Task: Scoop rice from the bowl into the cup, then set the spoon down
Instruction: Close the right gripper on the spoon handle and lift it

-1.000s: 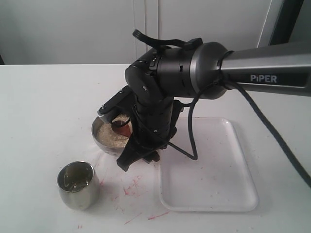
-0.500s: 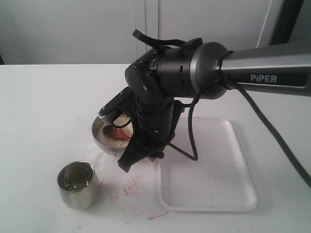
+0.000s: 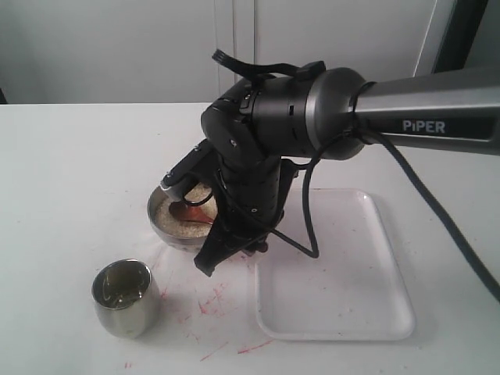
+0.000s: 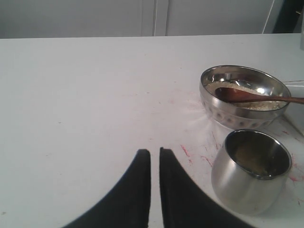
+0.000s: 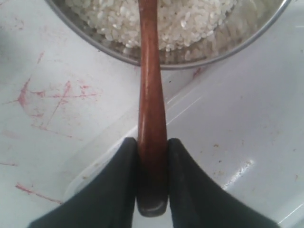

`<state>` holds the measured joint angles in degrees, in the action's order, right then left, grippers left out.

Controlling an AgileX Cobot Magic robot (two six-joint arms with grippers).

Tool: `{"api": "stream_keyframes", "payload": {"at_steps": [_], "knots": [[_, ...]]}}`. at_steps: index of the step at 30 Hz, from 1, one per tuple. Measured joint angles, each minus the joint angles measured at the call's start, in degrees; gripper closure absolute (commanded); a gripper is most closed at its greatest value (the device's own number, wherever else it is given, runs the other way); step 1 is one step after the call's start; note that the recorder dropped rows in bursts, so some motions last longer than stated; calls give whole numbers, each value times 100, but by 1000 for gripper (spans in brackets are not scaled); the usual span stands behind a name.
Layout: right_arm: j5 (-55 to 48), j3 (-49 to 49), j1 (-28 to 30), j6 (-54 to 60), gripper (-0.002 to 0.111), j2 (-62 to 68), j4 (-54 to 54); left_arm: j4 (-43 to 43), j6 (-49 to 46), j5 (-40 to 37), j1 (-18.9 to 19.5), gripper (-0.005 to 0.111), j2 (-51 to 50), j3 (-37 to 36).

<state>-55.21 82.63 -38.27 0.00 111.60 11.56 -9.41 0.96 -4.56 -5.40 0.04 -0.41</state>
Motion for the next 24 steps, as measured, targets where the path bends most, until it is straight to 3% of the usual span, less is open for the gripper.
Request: {"api": "stream_keyframes", "payload": {"at_steps": [15, 24], "knots": [[-303, 0, 0, 123, 108, -336, 634, 0, 0, 0, 0, 92, 0, 0], [-1119, 496, -157, 411, 108, -547, 1513, 0, 0, 0, 0, 92, 0, 0]]}}
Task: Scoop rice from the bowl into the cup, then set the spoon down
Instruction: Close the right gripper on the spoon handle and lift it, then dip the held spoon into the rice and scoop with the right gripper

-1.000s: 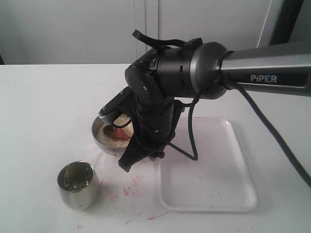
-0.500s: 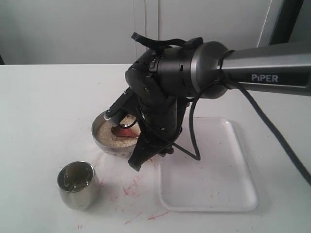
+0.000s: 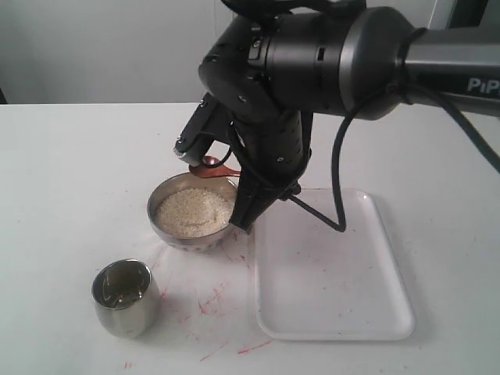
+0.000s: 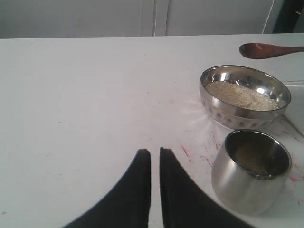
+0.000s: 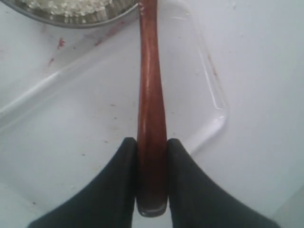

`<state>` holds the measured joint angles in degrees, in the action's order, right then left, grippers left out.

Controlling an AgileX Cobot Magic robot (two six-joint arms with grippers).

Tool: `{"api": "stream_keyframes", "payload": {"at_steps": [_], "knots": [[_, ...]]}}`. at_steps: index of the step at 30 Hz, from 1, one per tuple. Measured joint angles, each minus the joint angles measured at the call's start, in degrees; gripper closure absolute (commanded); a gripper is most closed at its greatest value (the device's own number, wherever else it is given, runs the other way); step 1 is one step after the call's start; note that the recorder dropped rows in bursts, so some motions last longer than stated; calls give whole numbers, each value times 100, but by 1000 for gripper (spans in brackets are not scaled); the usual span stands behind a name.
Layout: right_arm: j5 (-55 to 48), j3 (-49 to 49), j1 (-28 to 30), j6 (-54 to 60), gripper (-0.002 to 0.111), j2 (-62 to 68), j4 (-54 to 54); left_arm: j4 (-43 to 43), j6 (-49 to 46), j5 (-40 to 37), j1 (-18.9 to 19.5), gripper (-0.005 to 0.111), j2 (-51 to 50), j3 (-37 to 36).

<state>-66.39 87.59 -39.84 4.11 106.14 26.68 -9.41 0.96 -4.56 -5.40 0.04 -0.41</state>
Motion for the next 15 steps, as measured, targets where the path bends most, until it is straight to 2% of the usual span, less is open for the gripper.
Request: {"api": "stream_keyframes", "payload": {"at_steps": [15], "knots": [[-329, 261, -728, 952, 108, -13, 1898, 0, 0, 0, 0, 92, 0, 0]]}}
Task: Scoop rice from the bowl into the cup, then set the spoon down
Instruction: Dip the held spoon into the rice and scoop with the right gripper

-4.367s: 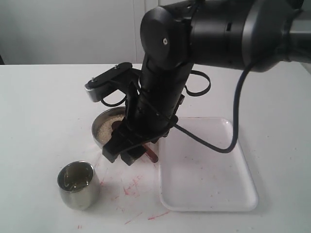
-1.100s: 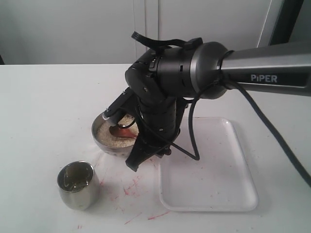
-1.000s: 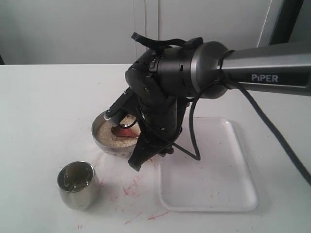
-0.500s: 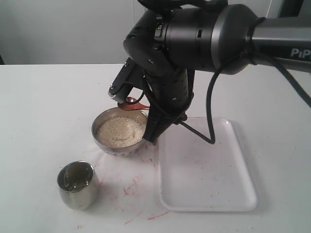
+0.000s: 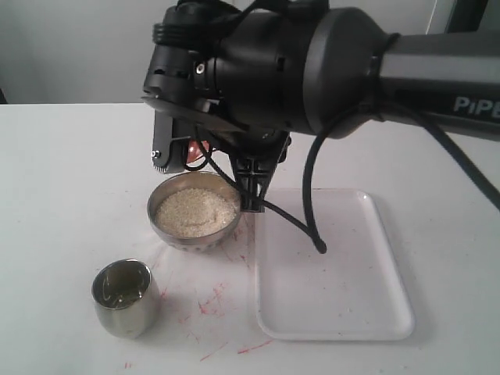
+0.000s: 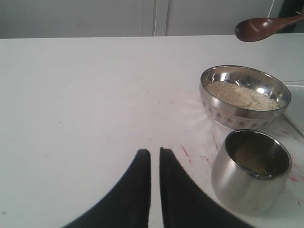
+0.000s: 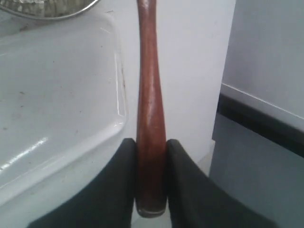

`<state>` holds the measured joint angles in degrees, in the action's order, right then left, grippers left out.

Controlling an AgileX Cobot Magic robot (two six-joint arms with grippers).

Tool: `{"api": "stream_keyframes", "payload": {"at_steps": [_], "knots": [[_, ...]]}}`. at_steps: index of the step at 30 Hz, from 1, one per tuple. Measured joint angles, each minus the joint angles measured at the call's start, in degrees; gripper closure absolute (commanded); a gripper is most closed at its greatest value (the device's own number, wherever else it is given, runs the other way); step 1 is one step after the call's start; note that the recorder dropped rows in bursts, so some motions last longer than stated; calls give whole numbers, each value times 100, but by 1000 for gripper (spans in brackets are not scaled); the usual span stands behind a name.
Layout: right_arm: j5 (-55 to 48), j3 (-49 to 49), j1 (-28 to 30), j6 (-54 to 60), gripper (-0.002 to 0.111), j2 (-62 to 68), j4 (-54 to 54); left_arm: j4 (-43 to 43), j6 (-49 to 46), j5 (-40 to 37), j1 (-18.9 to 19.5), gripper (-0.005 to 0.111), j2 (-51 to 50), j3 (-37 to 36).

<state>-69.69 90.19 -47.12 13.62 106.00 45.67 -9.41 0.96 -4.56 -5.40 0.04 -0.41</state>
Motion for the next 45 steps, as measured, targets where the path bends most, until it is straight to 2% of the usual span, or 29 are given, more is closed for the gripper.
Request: {"api": "stream_keyframes", "payload": {"at_steps": [6, 15, 25, 45], "knots": [[0, 9, -86, 367, 108, 44, 78, 0, 0, 0, 0, 92, 0, 0], [0, 49, -86, 388, 108, 625, 92, 0, 0, 0, 0, 92, 0, 0], [0, 49, -86, 388, 108, 697, 124, 0, 0, 0, 0, 92, 0, 0], [0, 49, 217, 289, 108, 697, -221, 0, 0, 0, 0, 92, 0, 0]]}}
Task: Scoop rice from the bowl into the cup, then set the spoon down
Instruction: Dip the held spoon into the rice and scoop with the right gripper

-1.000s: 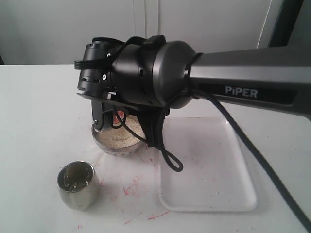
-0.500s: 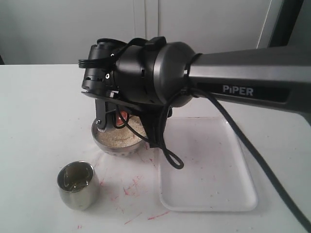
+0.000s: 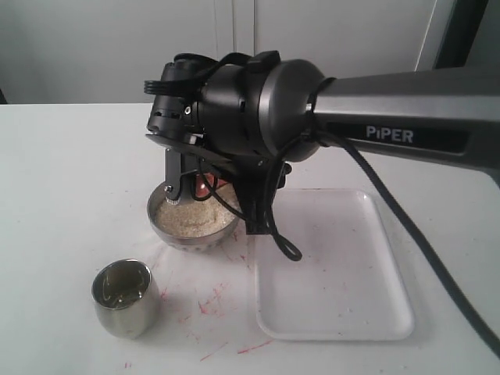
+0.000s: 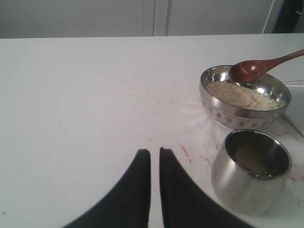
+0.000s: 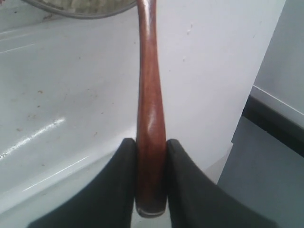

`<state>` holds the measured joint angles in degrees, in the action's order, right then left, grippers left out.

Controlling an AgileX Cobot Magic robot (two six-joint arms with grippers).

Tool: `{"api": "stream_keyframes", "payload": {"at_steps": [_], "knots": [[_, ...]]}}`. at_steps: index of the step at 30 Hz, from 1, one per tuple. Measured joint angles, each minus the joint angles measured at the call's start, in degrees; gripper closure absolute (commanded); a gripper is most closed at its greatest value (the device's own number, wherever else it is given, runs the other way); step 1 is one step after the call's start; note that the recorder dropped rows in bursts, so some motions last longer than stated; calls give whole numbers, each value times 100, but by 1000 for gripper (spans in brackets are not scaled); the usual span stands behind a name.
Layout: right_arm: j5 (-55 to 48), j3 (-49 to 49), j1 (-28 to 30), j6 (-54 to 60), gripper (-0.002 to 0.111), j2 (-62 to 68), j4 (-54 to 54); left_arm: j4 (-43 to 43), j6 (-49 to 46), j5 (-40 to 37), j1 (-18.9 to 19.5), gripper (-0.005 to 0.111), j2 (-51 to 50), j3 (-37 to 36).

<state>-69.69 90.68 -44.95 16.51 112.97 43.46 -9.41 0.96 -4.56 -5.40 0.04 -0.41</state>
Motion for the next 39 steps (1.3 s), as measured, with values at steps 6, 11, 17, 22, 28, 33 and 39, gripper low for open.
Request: {"api": "stream_keyframes", "payload": {"at_steps": [6, 11, 17, 22, 28, 33, 39], "knots": [[0, 0, 0, -57, 108, 36, -152, 0, 0, 0, 0, 92, 0, 0], [0, 0, 0, -89, 108, 163, -252, 0, 0, 0, 0, 92, 0, 0], [0, 0, 0, -111, 108, 236, -279, 0, 0, 0, 0, 92, 0, 0], [0, 0, 0, -111, 108, 236, -279, 0, 0, 0, 0, 92, 0, 0], [0, 0, 0, -111, 108, 276, -279, 0, 0, 0, 0, 92, 0, 0], [0, 0, 0, -123, 108, 338, -279, 0, 0, 0, 0, 92, 0, 0], [0, 0, 0, -145, 108, 352, -307, 0, 0, 0, 0, 92, 0, 0]]}}
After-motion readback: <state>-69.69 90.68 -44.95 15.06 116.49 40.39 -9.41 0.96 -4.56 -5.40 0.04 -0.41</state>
